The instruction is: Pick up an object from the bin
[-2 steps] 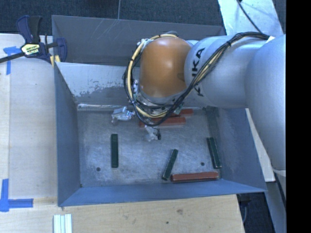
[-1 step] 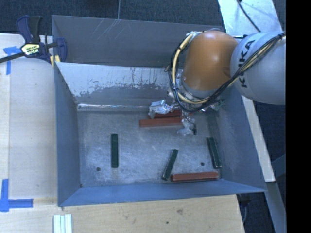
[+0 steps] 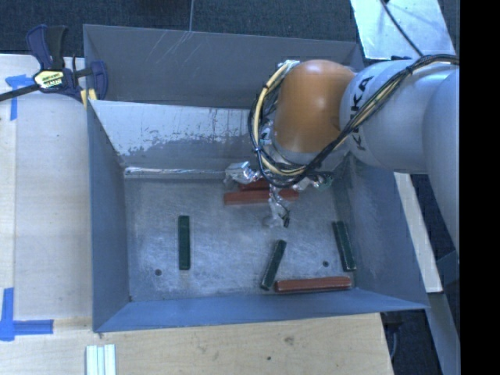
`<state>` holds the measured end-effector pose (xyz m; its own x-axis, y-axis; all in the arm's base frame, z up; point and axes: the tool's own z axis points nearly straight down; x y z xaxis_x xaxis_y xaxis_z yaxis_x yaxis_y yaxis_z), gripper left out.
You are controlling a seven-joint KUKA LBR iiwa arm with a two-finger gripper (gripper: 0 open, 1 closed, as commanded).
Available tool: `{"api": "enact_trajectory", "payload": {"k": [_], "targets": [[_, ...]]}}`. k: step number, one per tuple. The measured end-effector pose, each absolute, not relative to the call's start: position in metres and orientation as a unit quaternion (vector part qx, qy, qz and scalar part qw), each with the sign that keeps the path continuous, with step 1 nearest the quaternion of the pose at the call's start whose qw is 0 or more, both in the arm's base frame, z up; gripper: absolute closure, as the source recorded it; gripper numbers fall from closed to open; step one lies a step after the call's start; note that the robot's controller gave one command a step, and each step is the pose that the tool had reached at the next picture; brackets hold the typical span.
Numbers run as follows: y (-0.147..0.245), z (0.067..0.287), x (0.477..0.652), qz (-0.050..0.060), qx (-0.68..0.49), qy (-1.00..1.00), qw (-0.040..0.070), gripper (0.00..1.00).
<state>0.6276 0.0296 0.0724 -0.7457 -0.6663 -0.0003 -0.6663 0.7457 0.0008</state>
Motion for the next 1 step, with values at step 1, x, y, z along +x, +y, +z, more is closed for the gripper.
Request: {"api": "enact_trajectory", "payload": {"k": [1], "targets": [[0.0343,0.0705,0.6227,0.001,-0.306,0.952,0.001,0.00]]}}
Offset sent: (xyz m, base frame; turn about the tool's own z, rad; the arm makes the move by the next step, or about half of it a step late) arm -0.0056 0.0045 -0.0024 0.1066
